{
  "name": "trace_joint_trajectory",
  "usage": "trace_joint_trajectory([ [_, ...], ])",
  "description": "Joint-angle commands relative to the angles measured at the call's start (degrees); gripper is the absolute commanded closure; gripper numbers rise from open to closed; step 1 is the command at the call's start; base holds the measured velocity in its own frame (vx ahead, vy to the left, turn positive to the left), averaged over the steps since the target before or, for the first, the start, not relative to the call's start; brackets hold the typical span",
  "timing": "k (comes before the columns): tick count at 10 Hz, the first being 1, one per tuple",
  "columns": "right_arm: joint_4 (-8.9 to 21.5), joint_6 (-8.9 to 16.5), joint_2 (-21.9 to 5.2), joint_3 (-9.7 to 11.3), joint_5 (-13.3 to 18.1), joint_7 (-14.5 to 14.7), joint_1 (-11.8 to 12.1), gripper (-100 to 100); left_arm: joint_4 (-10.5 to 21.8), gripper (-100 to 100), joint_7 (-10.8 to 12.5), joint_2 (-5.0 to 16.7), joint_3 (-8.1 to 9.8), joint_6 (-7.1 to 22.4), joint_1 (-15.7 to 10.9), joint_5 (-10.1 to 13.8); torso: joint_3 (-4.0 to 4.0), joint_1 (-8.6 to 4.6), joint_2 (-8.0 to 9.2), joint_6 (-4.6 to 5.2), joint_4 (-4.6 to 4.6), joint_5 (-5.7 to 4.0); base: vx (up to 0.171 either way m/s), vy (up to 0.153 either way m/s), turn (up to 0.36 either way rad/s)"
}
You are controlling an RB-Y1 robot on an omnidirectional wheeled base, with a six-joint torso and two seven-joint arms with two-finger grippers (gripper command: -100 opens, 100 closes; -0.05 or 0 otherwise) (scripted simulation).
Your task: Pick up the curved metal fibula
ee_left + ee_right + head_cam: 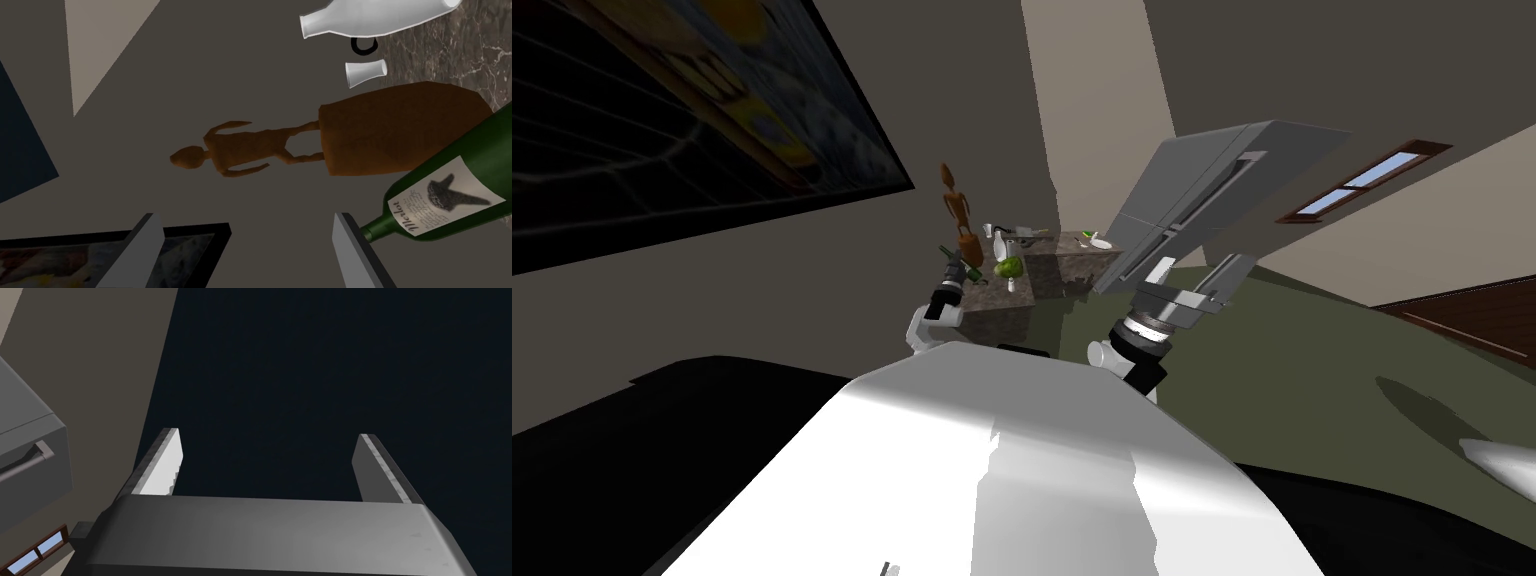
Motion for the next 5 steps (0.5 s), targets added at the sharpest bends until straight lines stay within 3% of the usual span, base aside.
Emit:
trace_joint_trajectory([
  [1,0.0,0.0,0.0,0.0,0.0,0.0,0.0,0,1.1,-100,0.2,0.4,0.95,2.9,-1.0,-0.2,0.00,0.00,0.00,0.00,0.00,0.00,0.001,-0.015,-0.122],
  [5,0.0,0.0,0.0,0.0,0.0,0.0,0.0,0,3.4,-100,0.4,1.0,2.53,8.4,-2.8,-0.7,0.00,0.00,0.00,-0.01,0.00,0.00,0.002,-0.011,-0.089],
])
